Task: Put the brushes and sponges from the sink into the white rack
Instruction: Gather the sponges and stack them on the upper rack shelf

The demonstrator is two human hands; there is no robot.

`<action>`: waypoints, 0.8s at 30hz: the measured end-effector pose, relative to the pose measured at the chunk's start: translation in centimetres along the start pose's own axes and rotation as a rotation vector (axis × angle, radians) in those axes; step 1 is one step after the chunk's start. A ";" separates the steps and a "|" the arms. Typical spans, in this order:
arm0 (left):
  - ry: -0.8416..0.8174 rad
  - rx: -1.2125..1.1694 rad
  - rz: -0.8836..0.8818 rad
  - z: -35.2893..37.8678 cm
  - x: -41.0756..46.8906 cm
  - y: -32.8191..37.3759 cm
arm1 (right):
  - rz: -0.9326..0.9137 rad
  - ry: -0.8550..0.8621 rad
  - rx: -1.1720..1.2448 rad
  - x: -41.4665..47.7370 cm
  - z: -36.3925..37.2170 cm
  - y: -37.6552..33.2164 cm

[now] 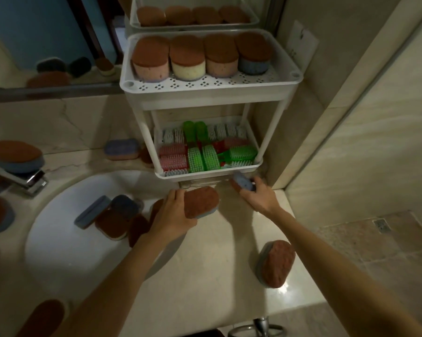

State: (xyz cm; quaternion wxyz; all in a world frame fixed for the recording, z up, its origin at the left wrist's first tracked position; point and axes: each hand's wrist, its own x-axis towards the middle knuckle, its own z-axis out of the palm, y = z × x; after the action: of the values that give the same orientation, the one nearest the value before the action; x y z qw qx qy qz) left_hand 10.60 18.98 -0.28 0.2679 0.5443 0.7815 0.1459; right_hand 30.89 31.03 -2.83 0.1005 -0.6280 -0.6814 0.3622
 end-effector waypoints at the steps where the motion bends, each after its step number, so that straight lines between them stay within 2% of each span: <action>1: 0.041 -0.090 -0.006 -0.4 -0.1 0.2 | 0.029 -0.027 0.192 -0.5 -0.5 -0.8; 3: 0.140 -0.235 0.026 -1.3 -0.4 0.6 | 0.048 -0.093 0.483 -1.8 -1.8 -2.4; 4: 0.187 -0.271 0.059 -1.9 -0.7 1.0 | 0.022 -0.117 0.545 -2.5 -2.6 -3.1; 9: 0.372 -0.308 0.198 -5.9 -1.7 3.0 | -0.235 -0.093 0.576 -6.0 -6.7 -7.4; 13: 0.547 -0.312 0.292 -10.1 -2.9 5.6 | -0.414 0.068 0.624 -7.9 -10.0 -11.0; 17: 0.627 -0.289 0.383 -14.3 -3.3 8.2 | -0.521 0.236 0.589 -8.1 -12.8 -13.7; 21: 0.657 -0.211 0.414 -18.4 -1.8 10.2 | -0.569 0.409 0.510 -7.9 -15.7 -17.0; 24: 0.615 -0.147 0.376 -20.5 -0.2 10.9 | -0.567 0.482 0.418 -6.9 -17.4 -19.3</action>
State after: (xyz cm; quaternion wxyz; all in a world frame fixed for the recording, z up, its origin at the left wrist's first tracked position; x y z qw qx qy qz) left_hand 7.27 24.08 22.12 0.0273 0.5885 0.6991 0.4051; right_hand 27.42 31.97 23.76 0.4775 -0.4485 -0.6962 0.2935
